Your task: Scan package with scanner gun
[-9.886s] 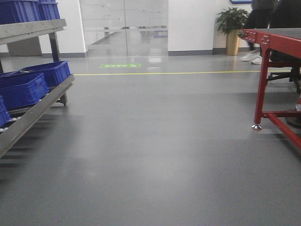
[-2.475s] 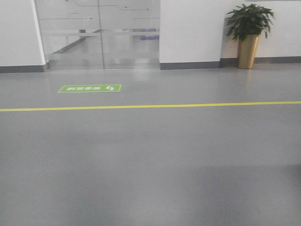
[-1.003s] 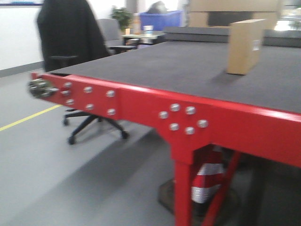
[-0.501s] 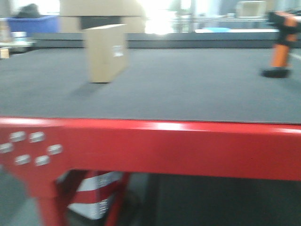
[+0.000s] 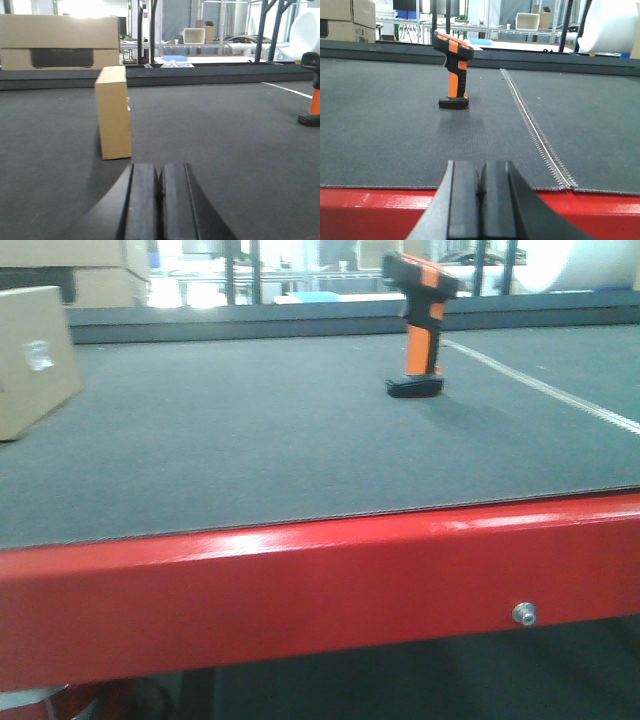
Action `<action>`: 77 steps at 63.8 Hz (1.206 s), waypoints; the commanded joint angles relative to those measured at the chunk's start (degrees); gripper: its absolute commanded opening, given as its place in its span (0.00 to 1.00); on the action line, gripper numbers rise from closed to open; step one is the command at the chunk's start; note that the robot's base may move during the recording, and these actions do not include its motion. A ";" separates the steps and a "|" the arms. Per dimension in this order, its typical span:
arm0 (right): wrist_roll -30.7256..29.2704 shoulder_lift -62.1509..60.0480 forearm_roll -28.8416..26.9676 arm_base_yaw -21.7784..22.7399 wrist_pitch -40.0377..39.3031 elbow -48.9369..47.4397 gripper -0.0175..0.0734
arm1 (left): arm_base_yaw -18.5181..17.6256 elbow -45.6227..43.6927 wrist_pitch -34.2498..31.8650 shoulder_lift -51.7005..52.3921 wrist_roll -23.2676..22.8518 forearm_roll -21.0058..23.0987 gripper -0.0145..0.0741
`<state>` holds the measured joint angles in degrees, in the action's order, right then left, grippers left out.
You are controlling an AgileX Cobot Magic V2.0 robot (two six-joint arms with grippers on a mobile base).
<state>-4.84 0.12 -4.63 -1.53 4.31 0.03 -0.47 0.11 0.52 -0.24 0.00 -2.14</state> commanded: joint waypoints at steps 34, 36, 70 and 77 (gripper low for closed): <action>0.05 -0.12 -0.15 -0.37 -0.93 -0.03 0.01 | 0.14 -0.11 -1.18 0.24 0.00 0.26 0.04; 0.05 -0.12 -0.15 -0.37 -0.93 -0.03 0.01 | 0.14 -0.11 -1.18 0.24 0.00 0.26 0.04; 0.05 -0.12 -0.15 -0.37 -0.93 -0.03 0.01 | 0.14 -0.11 -1.18 0.24 0.00 0.26 0.04; 0.05 -0.12 -0.15 -0.37 -0.93 -0.03 0.01 | 0.14 -0.11 -1.18 0.24 0.00 0.26 0.04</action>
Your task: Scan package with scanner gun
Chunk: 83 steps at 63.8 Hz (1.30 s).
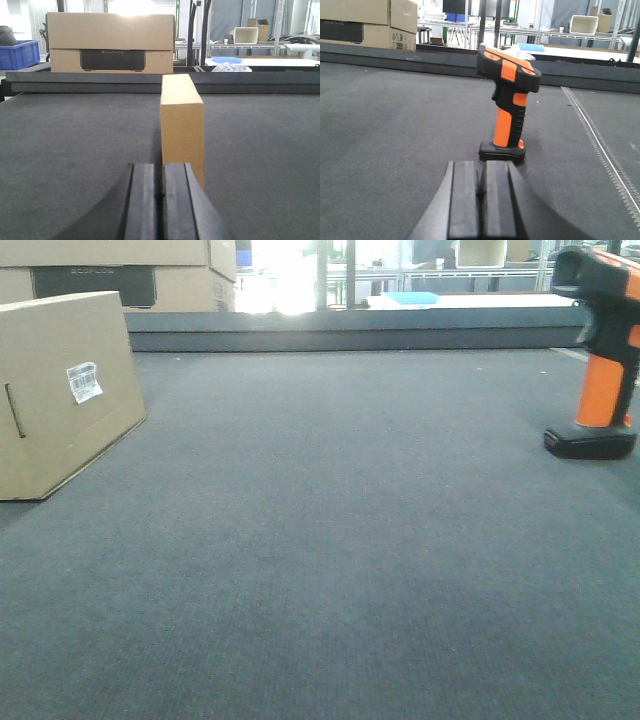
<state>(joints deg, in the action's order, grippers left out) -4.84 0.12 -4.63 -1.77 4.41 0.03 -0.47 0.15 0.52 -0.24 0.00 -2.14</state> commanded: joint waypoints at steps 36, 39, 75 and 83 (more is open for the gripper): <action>0.05 -0.12 -0.15 -0.13 -1.04 -0.03 0.01 | 0.14 -0.15 -1.18 0.24 0.00 0.26 0.04; 0.05 -0.12 -0.15 -0.13 -1.04 -0.03 0.01 | 0.14 -0.15 -1.18 0.24 0.00 0.26 0.04; 0.05 -0.12 -0.15 -0.13 -1.04 -0.03 0.01 | 0.14 -0.15 -1.57 0.24 0.00 -0.31 0.04; 0.05 -0.12 -0.15 -0.13 -1.04 -0.03 0.01 | 0.14 -1.31 1.94 0.24 0.00 2.98 0.04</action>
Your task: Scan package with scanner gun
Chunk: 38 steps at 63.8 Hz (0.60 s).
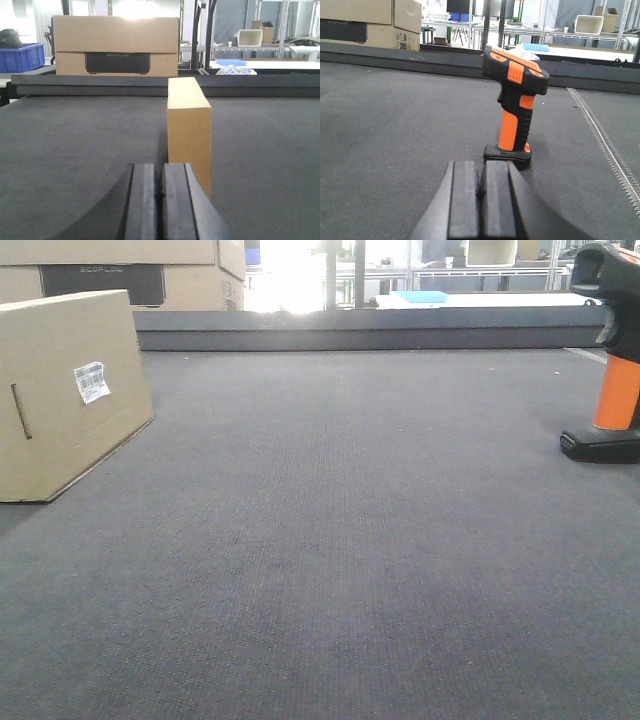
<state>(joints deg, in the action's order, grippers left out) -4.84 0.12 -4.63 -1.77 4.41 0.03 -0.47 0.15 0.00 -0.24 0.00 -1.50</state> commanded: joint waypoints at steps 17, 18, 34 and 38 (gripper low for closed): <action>0.05 -0.12 -0.15 -0.13 -1.04 -0.03 0.01 | 0.14 -17.14 16.24 -9.84 0.00 4.45 0.04; 0.05 -0.12 -0.15 -0.13 -1.04 -0.03 0.01 | 0.14 -18.12 16.94 -11.36 0.00 4.45 0.04; 0.05 -0.12 -0.15 -0.13 -1.04 -0.03 0.01 | 0.14 -37.53 27.39 -34.09 0.00 3.80 0.04; 0.05 -0.12 -0.15 -0.13 -1.04 -0.03 0.01 | 0.14 -41.91 29.81 -40.13 0.00 3.80 0.04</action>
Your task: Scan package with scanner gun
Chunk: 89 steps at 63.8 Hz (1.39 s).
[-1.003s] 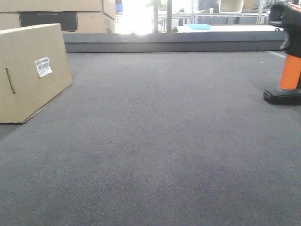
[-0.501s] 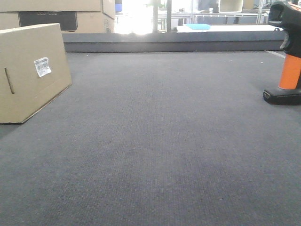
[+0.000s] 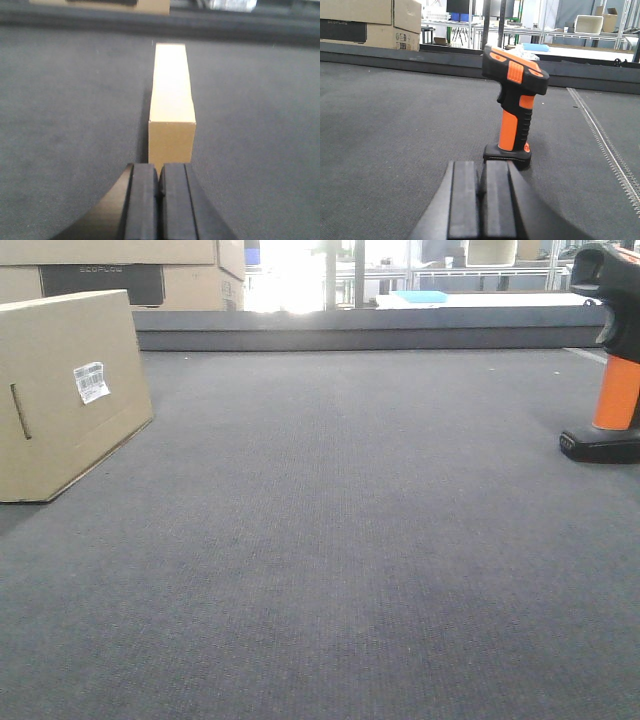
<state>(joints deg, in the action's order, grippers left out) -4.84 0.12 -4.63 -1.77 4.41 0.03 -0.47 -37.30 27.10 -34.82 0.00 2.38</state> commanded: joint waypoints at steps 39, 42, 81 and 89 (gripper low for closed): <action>0.05 -0.12 -0.15 -0.13 -1.04 -0.03 0.01 | -0.56 -39.77 18.70 -43.46 0.00 1.63 0.05; 0.05 -0.12 -0.15 -0.13 -1.04 -0.03 0.01 | -1.43 -41.63 20.22 -45.55 0.00 1.53 0.10; 0.05 -0.12 -0.15 -0.13 -1.04 -0.03 0.01 | -3.40 -45.78 21.79 -57.03 0.00 0.13 0.84; 0.05 -0.12 -0.15 -0.13 -1.04 -0.03 0.01 | -3.40 -45.78 21.91 -59.20 0.00 -1.21 0.84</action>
<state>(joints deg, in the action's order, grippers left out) -4.84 0.12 -4.63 -1.77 4.41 0.03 -3.62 -82.76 49.06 -93.02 0.00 1.90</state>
